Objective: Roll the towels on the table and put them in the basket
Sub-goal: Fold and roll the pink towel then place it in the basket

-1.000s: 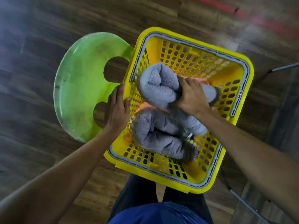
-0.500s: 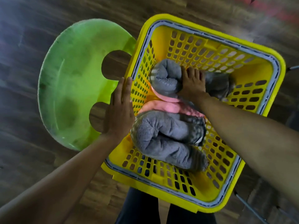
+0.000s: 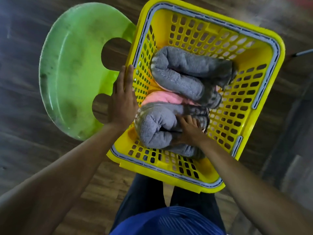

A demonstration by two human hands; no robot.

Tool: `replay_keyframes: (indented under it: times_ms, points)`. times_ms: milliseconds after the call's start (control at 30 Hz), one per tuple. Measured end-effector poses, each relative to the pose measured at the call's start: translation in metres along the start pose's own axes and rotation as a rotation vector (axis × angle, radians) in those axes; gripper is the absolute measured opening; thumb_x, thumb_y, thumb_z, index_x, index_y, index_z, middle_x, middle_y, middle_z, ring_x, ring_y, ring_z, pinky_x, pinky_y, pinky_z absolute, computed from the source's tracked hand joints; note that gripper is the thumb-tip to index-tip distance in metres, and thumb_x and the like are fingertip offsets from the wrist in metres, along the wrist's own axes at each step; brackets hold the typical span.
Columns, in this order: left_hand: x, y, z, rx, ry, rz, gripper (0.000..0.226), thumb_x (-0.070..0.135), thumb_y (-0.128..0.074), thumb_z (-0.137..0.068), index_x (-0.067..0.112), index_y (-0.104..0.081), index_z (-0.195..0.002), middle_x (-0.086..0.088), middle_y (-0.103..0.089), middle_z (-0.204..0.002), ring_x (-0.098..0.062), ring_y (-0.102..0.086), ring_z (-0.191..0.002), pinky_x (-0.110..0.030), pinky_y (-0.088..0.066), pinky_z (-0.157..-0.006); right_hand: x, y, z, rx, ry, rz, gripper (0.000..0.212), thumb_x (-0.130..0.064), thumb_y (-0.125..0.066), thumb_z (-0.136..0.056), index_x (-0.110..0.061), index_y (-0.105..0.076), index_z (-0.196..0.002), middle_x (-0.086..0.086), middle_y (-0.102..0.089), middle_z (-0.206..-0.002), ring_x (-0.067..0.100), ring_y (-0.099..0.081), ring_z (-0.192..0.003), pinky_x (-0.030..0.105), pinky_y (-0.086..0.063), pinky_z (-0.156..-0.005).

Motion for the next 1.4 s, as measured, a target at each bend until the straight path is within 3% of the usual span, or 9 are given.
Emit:
replay_keyframes:
  times_ms: [67, 233, 433, 700, 867, 1000, 1100, 1267, 1400]
  points:
    - [0.000, 0.000, 0.000, -0.007, 0.005, 0.003, 0.063, 0.008, -0.043, -0.098, 0.016, -0.015, -0.154, -0.008, -0.018, -0.159, -0.027, -0.032, -0.139, -0.039, -0.042, -0.103, 0.002, 0.001, -0.006, 0.040, 0.023, -0.029, 0.106, -0.054, -0.081, -0.064, -0.026, -0.023, -0.149, 0.010, -0.024, -0.144, 0.036, -0.024, -0.136, 0.052, -0.021, -0.111]
    - [0.001, 0.000, 0.000, -0.017, -0.002, 0.009, 0.063, 0.009, -0.041, -0.098, 0.016, -0.014, -0.154, -0.006, -0.015, -0.160, -0.027, -0.031, -0.140, -0.041, -0.044, -0.101, -0.002, -0.021, -0.007, -0.074, 0.089, 0.167, 0.135, -0.062, -0.078, -0.060, -0.018, 0.010, -0.153, 0.005, -0.012, -0.158, 0.023, -0.009, -0.147, 0.060, -0.002, -0.115]
    - [0.000, 0.000, 0.000, -0.027, 0.011, 0.028, 0.064, 0.007, -0.043, -0.098, 0.017, -0.014, -0.154, -0.007, -0.016, -0.160, -0.026, -0.030, -0.141, -0.043, -0.045, -0.100, -0.025, 0.008, 0.016, 0.297, 0.102, 0.113, 0.098, -0.060, -0.066, -0.067, -0.020, -0.028, -0.147, 0.007, -0.060, -0.127, 0.030, -0.054, -0.118, 0.046, -0.033, -0.106]
    - [-0.006, 0.008, -0.001, 0.018, 0.051, 0.232, 0.049, 0.014, -0.030, -0.103, 0.009, -0.024, -0.152, -0.009, -0.025, -0.158, -0.018, -0.022, -0.145, -0.026, -0.023, -0.116, -0.043, 0.178, 0.033, 0.428, -0.023, -0.036, 0.087, -0.059, -0.067, -0.067, -0.026, -0.032, -0.140, 0.015, -0.057, -0.130, 0.043, -0.056, -0.114, 0.053, -0.048, -0.091]
    - [-0.006, 0.006, -0.001, 0.037, 0.012, 0.239, 0.048, 0.009, -0.030, -0.103, 0.004, -0.026, -0.150, -0.011, -0.028, -0.156, -0.018, -0.022, -0.145, -0.028, -0.021, -0.118, -0.037, 0.243, -0.025, 0.492, -0.054, 0.135, 0.092, -0.052, -0.072, -0.070, -0.023, -0.028, -0.146, 0.020, -0.044, -0.140, 0.043, -0.040, -0.129, 0.057, -0.035, -0.102]
    - [-0.007, 0.006, -0.001, 0.054, 0.037, 0.234, 0.050, 0.009, -0.030, -0.101, 0.006, -0.026, -0.150, -0.009, -0.028, -0.156, -0.017, -0.023, -0.145, -0.019, -0.016, -0.116, -0.017, 0.208, -0.074, 0.293, -0.132, 0.329, 0.123, -0.059, -0.077, -0.067, -0.020, 0.000, -0.155, 0.014, -0.011, -0.159, 0.039, -0.011, -0.144, 0.063, -0.010, -0.114]
    - [-0.008, 0.005, -0.001, 0.064, 0.053, 0.214, 0.050, 0.010, -0.030, -0.100, 0.008, -0.026, -0.151, -0.008, -0.028, -0.156, -0.018, -0.023, -0.144, -0.016, -0.015, -0.115, -0.008, 0.187, -0.081, 0.279, -0.164, 0.307, 0.131, -0.063, -0.077, -0.063, -0.018, 0.005, -0.154, 0.013, -0.009, -0.159, 0.036, -0.007, -0.146, 0.062, -0.004, -0.115]
    - [-0.006, 0.010, 0.001, 0.113, 0.027, 0.093, 0.049, 0.013, -0.036, -0.100, 0.008, -0.031, -0.149, -0.009, -0.034, -0.153, -0.023, -0.032, -0.139, -0.032, -0.021, -0.116, -0.017, 0.185, -0.038, 0.652, -0.203, 0.111, 0.097, -0.042, -0.071, -0.078, -0.020, -0.012, -0.153, 0.013, -0.018, -0.157, 0.035, -0.015, -0.145, 0.057, -0.009, -0.116]
    - [0.025, 0.016, 0.019, 0.151, -0.160, -0.065, 0.046, 0.011, -0.047, -0.093, 0.015, -0.047, -0.139, -0.013, -0.045, -0.142, -0.030, -0.039, -0.131, -0.048, -0.021, -0.113, -0.026, 0.143, 0.034, 0.865, -0.086, -0.179, 0.047, -0.030, -0.062, -0.084, -0.018, -0.048, -0.128, 0.010, -0.048, -0.130, 0.031, -0.045, -0.121, 0.050, -0.040, -0.100]
Point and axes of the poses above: each hand's wrist, its own z-axis away from the middle knuckle, its own y-axis out of the back of the hand, x = y × z, the point moved 8 cm from there along -z, towards the middle knuckle
